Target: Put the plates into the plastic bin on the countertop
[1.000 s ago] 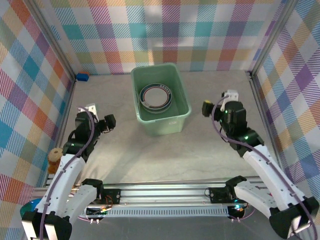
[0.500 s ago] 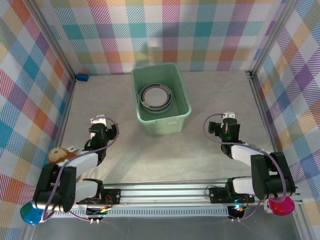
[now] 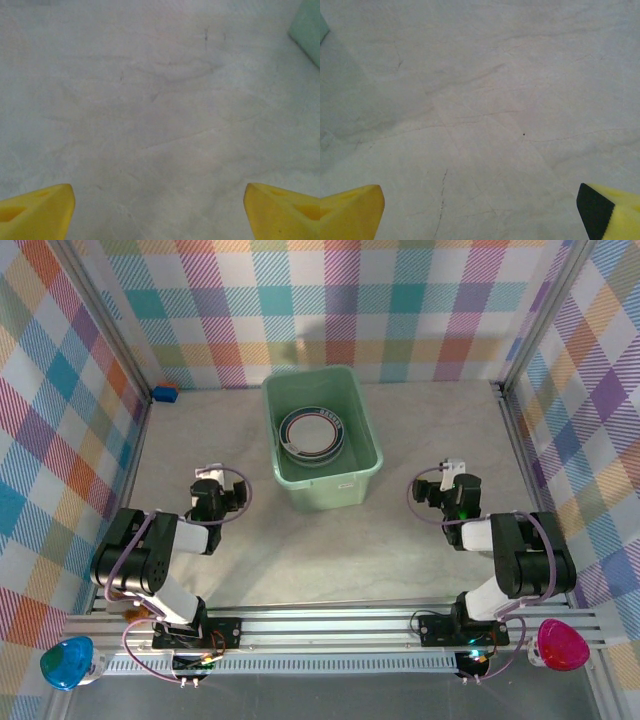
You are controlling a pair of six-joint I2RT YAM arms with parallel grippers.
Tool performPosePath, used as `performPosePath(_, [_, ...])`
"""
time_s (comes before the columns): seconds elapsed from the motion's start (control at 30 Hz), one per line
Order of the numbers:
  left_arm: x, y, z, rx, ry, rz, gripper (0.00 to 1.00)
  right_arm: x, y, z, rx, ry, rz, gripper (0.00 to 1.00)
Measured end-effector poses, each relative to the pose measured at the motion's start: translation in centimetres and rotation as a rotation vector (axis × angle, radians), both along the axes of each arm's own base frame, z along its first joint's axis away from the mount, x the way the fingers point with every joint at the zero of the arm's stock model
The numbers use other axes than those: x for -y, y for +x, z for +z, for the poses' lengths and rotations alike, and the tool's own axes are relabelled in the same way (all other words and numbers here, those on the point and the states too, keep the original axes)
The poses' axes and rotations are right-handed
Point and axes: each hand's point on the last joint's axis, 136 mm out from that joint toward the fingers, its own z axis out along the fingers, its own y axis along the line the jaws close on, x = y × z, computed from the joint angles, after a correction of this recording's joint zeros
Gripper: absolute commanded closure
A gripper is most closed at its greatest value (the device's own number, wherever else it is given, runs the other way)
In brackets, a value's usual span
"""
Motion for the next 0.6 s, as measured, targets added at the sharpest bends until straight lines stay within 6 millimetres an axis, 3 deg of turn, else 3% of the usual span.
performPosePath(0.23, [-0.1, 0.6, 0.7, 0.024, 0.0, 0.0, 0.0, -0.3, 1.0, 1.4, 0.036, 0.02, 0.02, 0.01])
performPosePath(0.6, [-0.4, 0.6, 0.8, 0.025, 0.006, 0.018, 0.0, -0.2, 1.1, 1.5, 0.034, 0.037, 0.032, 0.01])
